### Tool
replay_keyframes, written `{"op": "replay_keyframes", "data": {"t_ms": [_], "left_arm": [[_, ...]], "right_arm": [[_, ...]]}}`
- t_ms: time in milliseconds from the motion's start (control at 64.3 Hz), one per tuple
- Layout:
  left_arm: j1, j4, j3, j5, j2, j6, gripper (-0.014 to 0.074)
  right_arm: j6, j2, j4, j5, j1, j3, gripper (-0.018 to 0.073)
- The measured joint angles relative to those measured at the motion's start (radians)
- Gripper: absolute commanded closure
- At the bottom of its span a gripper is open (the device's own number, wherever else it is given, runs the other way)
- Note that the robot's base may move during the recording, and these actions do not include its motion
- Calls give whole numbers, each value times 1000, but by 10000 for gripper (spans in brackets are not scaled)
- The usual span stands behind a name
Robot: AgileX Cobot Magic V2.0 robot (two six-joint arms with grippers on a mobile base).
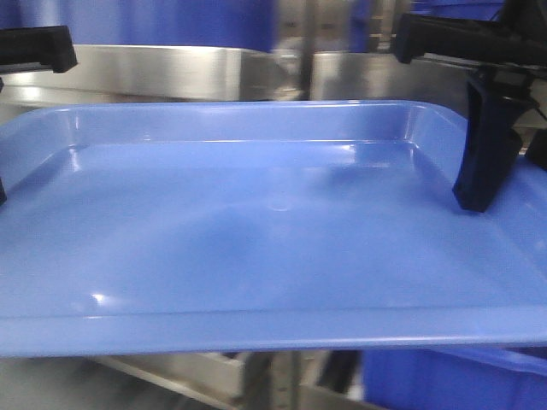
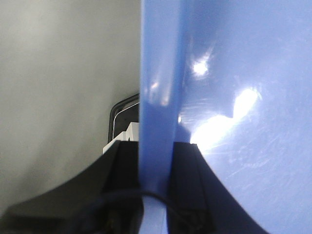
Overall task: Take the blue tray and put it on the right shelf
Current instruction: 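Carry the tray with both grippers as the base drives to the shelf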
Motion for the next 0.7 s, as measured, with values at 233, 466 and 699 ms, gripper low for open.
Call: {"op": "replay_keyframes", "data": {"t_ms": [233,466,699], "left_arm": [[0,0,0,0,0,0,645],[0,0,0,0,0,0,645],[0,0,0,0,0,0,645]], "right_arm": [[0,0,0,0,0,0,396],[0,0,0,0,0,0,396],[0,0,0,0,0,0,396]]}}
